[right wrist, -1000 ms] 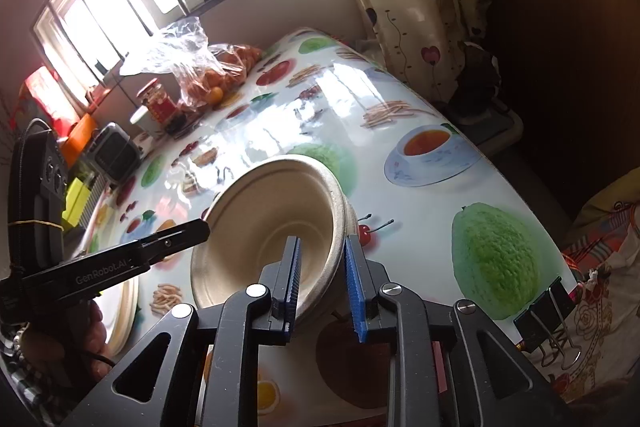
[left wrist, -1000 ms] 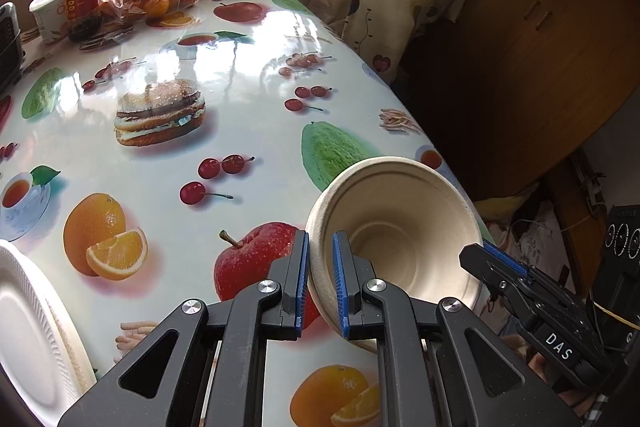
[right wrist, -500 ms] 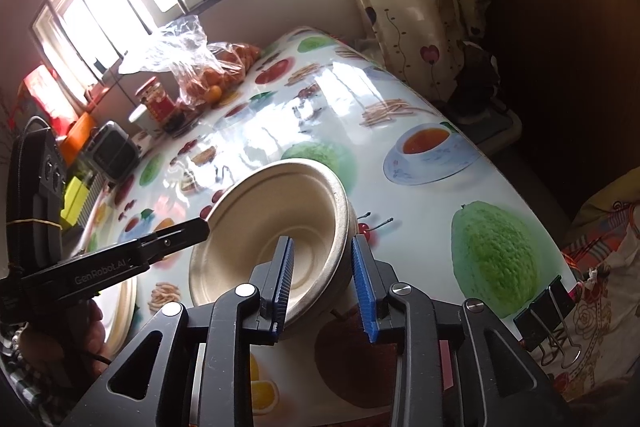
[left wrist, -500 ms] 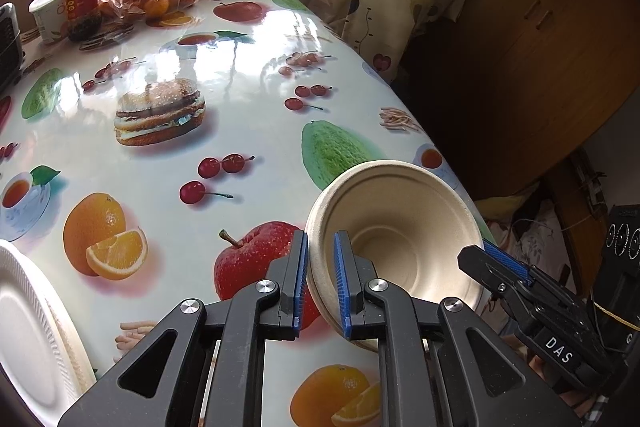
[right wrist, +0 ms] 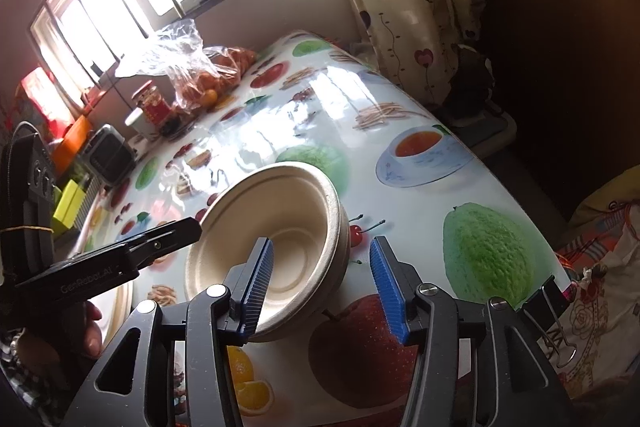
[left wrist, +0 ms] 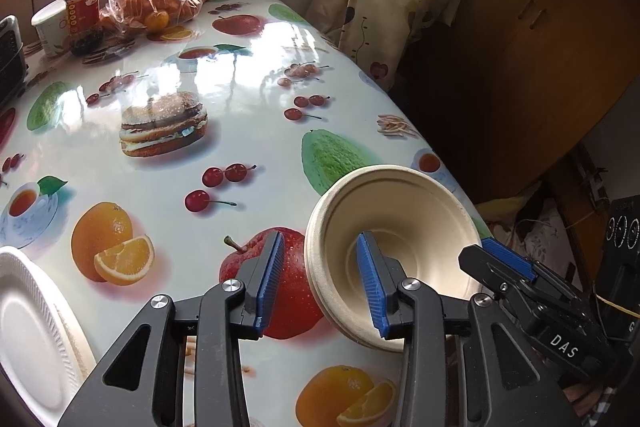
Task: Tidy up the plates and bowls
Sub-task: 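Open the left gripper to release its bowl while the right gripper releases its bowl, then close the left gripper on a nested bowl stack rim while the right gripper grasps another stack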
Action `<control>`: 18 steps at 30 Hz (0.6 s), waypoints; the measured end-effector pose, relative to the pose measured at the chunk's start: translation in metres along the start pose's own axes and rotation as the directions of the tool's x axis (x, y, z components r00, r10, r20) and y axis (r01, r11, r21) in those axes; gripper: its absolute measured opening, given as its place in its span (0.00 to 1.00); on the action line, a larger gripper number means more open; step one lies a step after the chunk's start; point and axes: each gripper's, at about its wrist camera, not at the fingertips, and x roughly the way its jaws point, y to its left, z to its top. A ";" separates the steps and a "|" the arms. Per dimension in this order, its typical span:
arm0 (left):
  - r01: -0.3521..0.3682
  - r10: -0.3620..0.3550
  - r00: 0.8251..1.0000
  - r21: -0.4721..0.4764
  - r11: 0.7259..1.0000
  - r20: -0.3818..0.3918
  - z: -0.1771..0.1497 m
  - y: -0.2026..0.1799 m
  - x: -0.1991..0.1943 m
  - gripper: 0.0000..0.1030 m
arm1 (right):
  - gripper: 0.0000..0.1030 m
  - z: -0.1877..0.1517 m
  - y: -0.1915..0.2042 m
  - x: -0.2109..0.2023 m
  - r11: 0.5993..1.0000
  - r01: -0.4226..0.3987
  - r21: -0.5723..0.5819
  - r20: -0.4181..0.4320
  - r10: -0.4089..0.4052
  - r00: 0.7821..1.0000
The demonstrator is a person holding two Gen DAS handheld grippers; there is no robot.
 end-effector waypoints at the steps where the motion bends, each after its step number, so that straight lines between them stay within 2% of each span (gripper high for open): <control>1: -0.006 0.006 1.000 0.004 1.000 0.004 0.000 0.000 -0.001 0.39 | 0.49 0.000 0.000 0.000 1.000 0.000 0.003 0.001 0.000 1.000; 7: -0.025 0.024 0.999 0.026 0.999 0.031 -0.004 -0.001 -0.006 0.41 | 0.49 0.001 -0.003 -0.001 1.000 0.000 0.005 0.003 0.000 1.000; 18: -0.011 0.011 1.000 -0.001 1.000 0.002 -0.006 0.006 0.004 0.41 | 0.49 0.001 -0.003 0.009 1.000 -0.003 0.005 -0.020 0.003 1.000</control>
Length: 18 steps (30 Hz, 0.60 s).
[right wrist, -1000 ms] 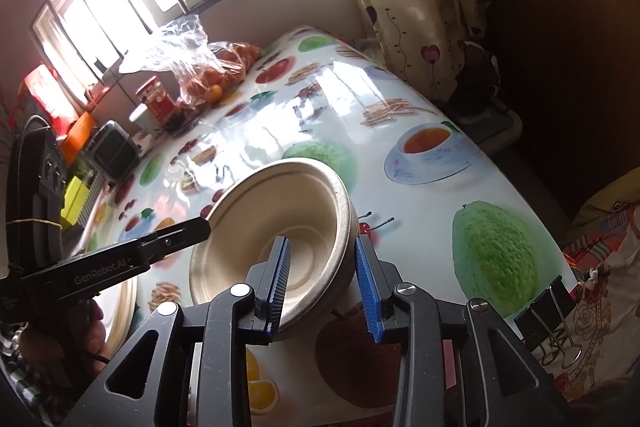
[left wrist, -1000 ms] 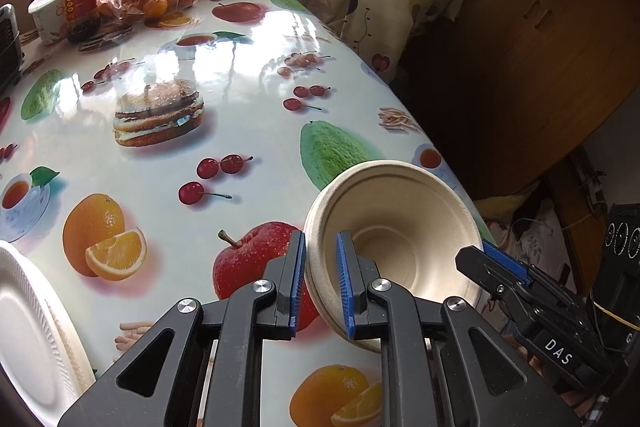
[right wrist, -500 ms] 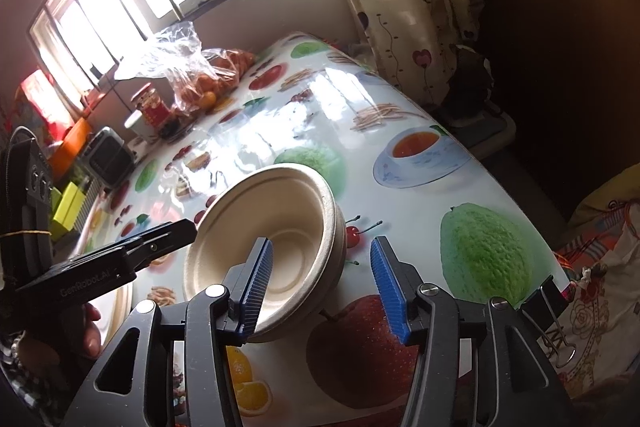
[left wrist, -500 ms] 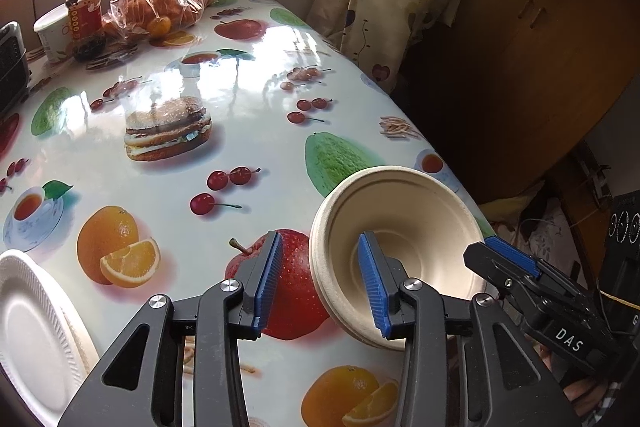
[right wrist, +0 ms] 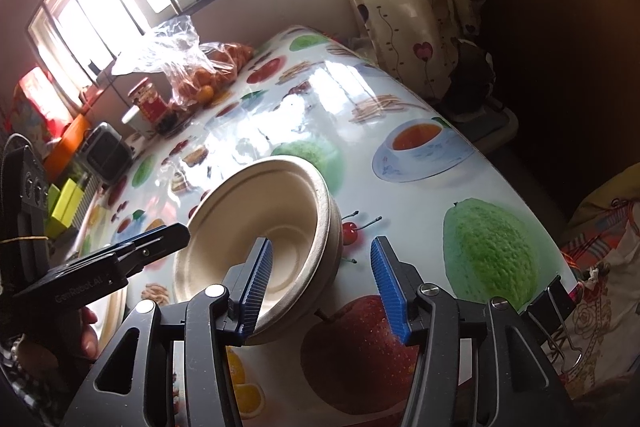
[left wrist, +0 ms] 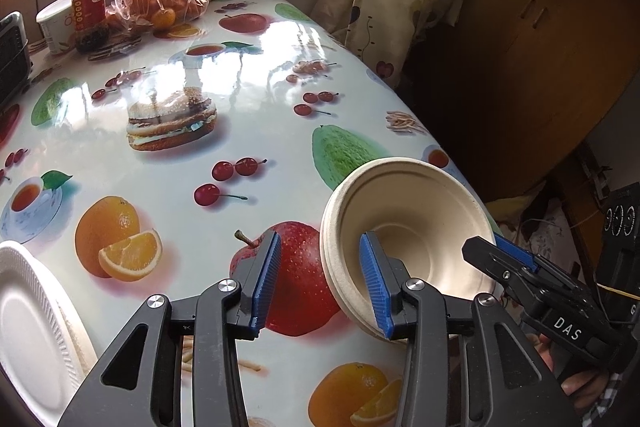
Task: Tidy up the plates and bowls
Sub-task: 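Close the left gripper on a nested bowl stack rim while the right gripper grasps another stack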
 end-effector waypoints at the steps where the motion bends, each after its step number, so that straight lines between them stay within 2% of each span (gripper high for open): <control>1: 0.002 -0.002 1.000 -0.002 1.000 -0.003 0.000 0.000 0.001 0.41 | 0.49 0.000 0.001 0.001 1.000 0.000 -0.002 -0.002 0.000 1.000; 13: 0.055 -0.056 0.998 -0.042 0.998 -0.038 0.001 0.002 0.016 0.41 | 0.49 0.001 -0.003 0.008 1.000 -0.006 -0.001 -0.013 0.006 1.000; 18: 0.052 -0.054 0.998 -0.048 0.998 -0.042 0.001 0.002 0.018 0.41 | 0.36 0.000 -0.002 0.010 1.000 -0.018 -0.006 -0.016 0.018 1.000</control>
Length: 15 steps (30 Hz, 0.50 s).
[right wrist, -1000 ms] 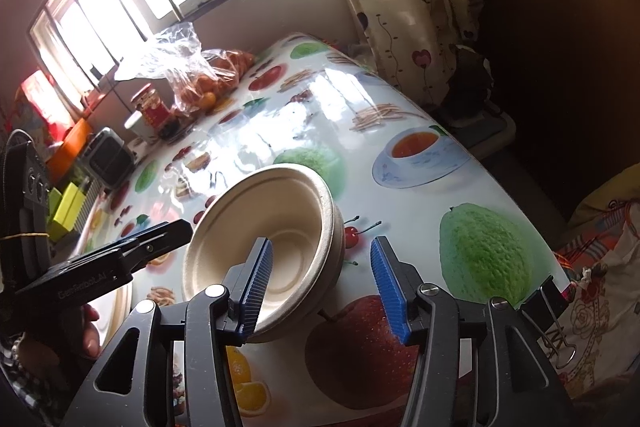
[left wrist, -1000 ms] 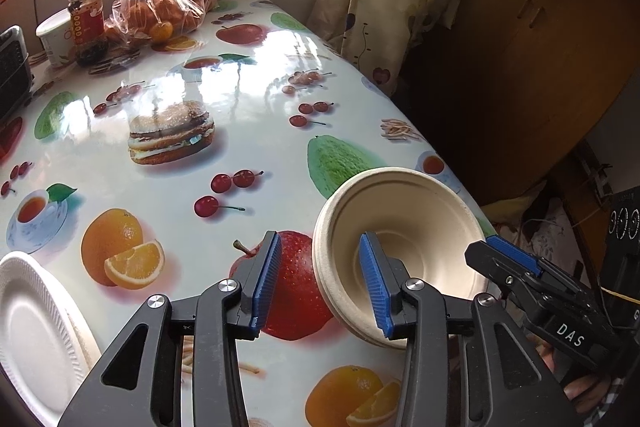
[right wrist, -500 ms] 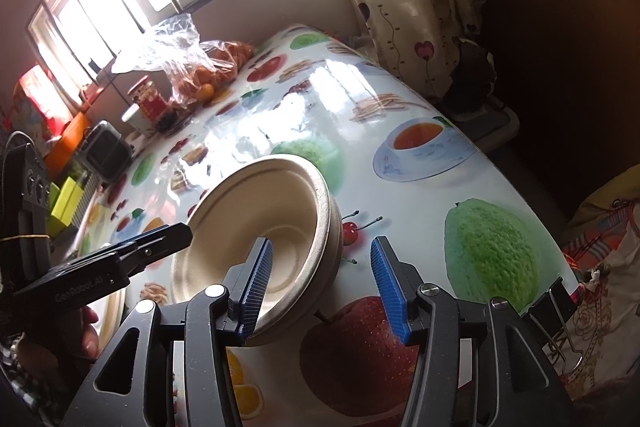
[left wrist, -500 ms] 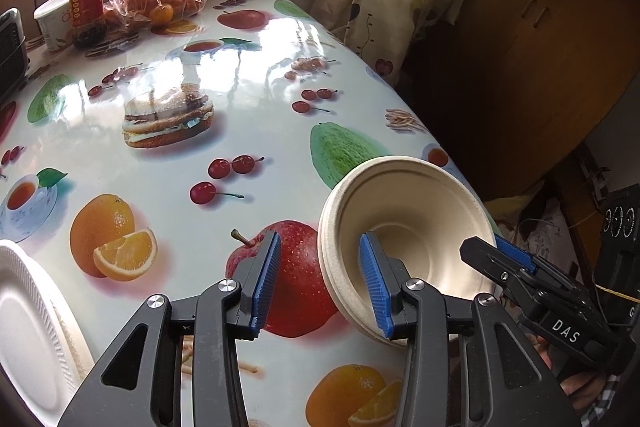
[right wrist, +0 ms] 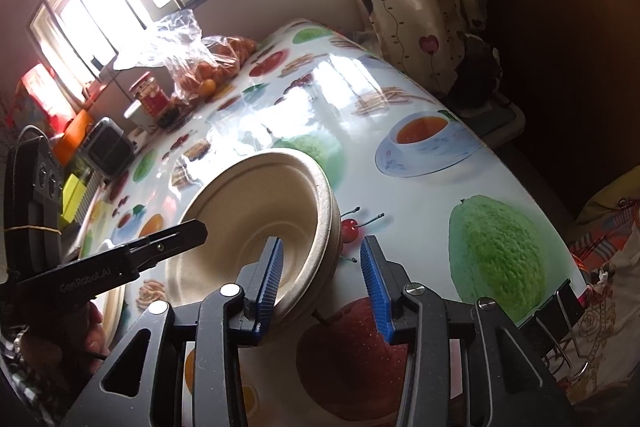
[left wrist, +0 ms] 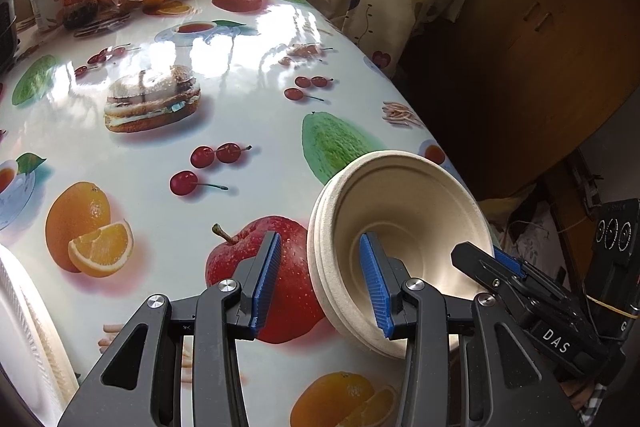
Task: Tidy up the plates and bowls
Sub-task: 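Close the left gripper on a nested bowl stack rim while the right gripper grasps another stack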
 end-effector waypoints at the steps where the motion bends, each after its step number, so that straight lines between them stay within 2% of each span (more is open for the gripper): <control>1: -0.001 0.001 1.000 -0.001 1.000 0.000 0.000 0.000 0.000 0.41 | 0.35 0.000 0.001 0.000 1.000 -0.002 0.000 0.001 0.002 1.000; 7: -0.009 0.009 1.000 -0.014 1.000 -0.003 0.000 0.003 0.002 0.41 | 0.29 -0.001 0.001 0.000 1.000 -0.008 0.002 0.004 0.008 1.000; 11: -0.011 0.011 1.000 -0.008 1.000 -0.006 0.000 0.003 0.003 0.30 | 0.24 -0.001 0.001 0.000 1.000 -0.012 0.002 0.003 0.012 1.000; 15: -0.012 0.012 1.000 -0.004 1.000 -0.008 0.000 0.002 0.004 0.26 | 0.23 -0.001 0.002 0.000 1.000 -0.012 0.000 0.003 0.012 1.000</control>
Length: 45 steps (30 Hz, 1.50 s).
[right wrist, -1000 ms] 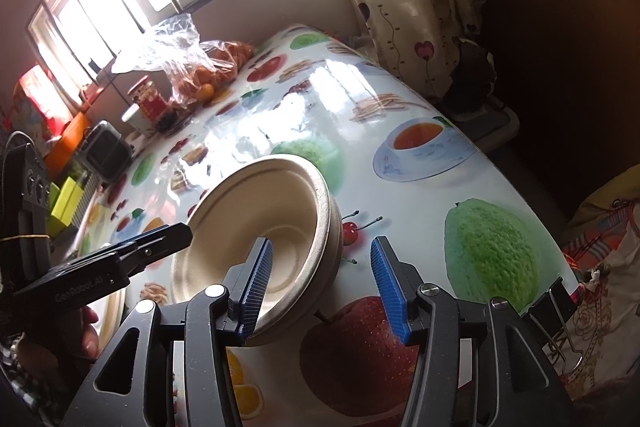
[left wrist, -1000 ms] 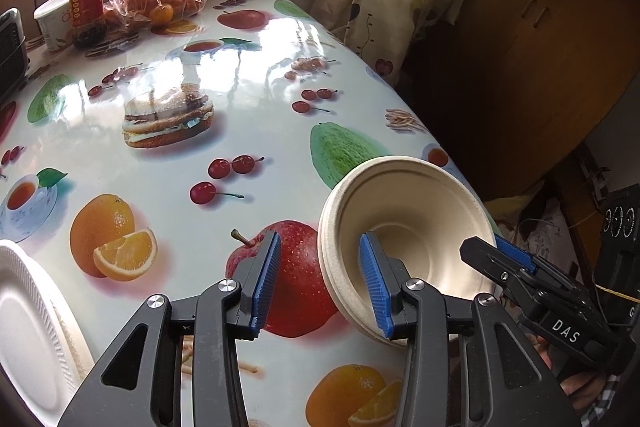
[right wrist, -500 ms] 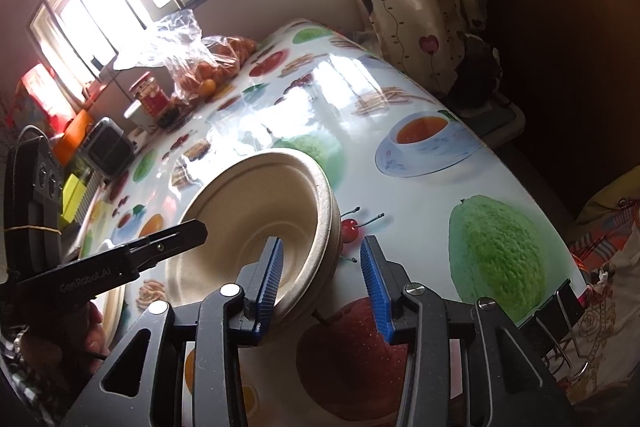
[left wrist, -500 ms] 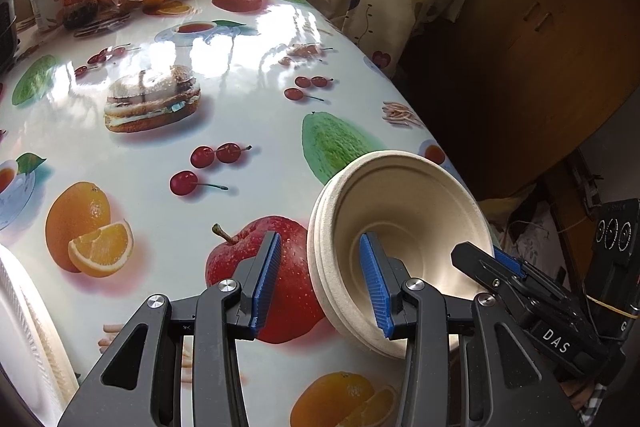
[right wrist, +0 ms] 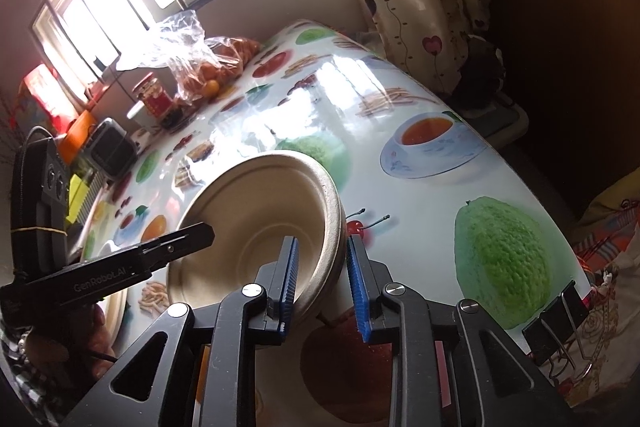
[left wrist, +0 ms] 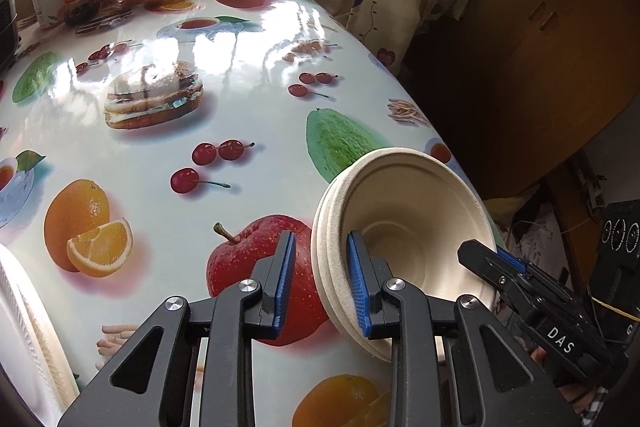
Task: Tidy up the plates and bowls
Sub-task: 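Close the left gripper on a nested bowl stack rim while the right gripper grasps another stack, then lift the bowl stacks with both grippers and carry them toward the white plate stack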
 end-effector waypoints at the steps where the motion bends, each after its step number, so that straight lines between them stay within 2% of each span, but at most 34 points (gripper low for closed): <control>1: -0.002 0.002 1.000 0.001 1.000 0.000 0.000 0.000 0.000 0.26 | 0.23 0.000 0.000 0.000 1.000 -0.001 0.002 0.000 0.001 1.000; 5: -0.004 0.004 1.000 0.005 1.000 0.001 0.000 -0.002 0.000 0.25 | 0.22 0.000 0.001 0.000 1.000 0.000 0.002 0.000 0.000 1.000; 9: -0.007 0.007 1.000 0.015 1.000 -0.001 -0.001 -0.005 0.001 0.18 | 0.21 0.000 0.001 0.000 1.000 0.002 -0.001 0.000 -0.002 1.000; 45: -0.028 0.028 1.000 0.015 0.999 0.005 -0.001 -0.007 -0.005 0.17 | 0.16 0.006 -0.002 -0.001 1.000 0.007 0.002 0.004 -0.007 1.000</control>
